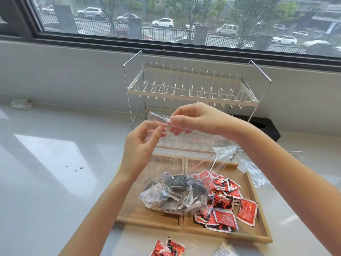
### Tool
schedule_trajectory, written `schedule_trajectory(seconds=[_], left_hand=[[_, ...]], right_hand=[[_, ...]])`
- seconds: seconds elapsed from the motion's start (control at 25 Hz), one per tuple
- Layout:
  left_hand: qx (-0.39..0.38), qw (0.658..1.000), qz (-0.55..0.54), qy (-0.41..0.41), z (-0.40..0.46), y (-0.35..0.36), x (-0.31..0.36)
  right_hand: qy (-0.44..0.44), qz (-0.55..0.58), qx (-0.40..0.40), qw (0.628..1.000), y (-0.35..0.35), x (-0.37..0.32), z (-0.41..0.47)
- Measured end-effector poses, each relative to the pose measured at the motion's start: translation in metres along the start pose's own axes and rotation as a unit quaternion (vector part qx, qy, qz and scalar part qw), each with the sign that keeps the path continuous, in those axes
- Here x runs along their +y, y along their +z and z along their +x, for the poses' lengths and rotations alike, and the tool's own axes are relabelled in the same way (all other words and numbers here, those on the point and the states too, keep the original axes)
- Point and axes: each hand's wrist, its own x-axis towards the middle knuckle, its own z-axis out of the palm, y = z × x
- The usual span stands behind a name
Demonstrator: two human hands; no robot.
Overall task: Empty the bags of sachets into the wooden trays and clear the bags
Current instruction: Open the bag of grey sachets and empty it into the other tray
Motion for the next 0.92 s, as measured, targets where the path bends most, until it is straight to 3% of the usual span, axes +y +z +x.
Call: schedule_trajectory(seconds=[0.24, 0.32, 0.4, 0.44, 0.56, 0.64, 0.92], left_hand=[[0.010, 1.000, -0.018, -0.003, -0.003, 0.005, 0.006], [0.019, 1.000, -0.014, -0.010, -0.002, 0.005, 0.004], [0.035, 0.999, -0.015, -0.022, 0.001, 0.005, 0.003], [0.039, 0.999, -0.016, -0.026, 0.002, 0.004, 0.003], [0.021, 0.999, -0.019, -0.024, 0.002, 0.004, 0.004], [0.009, 0.999, -0.035, -0.023, -0.001, 0.003, 0.005], [-0.012, 0.998, -0.039, -0.042, -0.003, -0.003, 0.008]], right_hand=[[-0.007, -0.008, 0.011, 1.000, 0.003, 0.000, -0.001], [-0.058, -0.056, 0.128, 0.989, 0.010, 0.002, -0.002], [-0.183, -0.119, 0.281, 0.935, 0.021, 0.001, -0.007], [-0.239, -0.156, 0.311, 0.907, 0.028, 0.002, -0.010], [-0.283, -0.291, 0.291, 0.867, 0.046, 0.010, -0.009], [-0.251, -0.305, 0.273, 0.877, 0.051, 0.015, -0.005], [-0.217, -0.183, 0.294, 0.913, 0.049, 0.021, -0.003]])
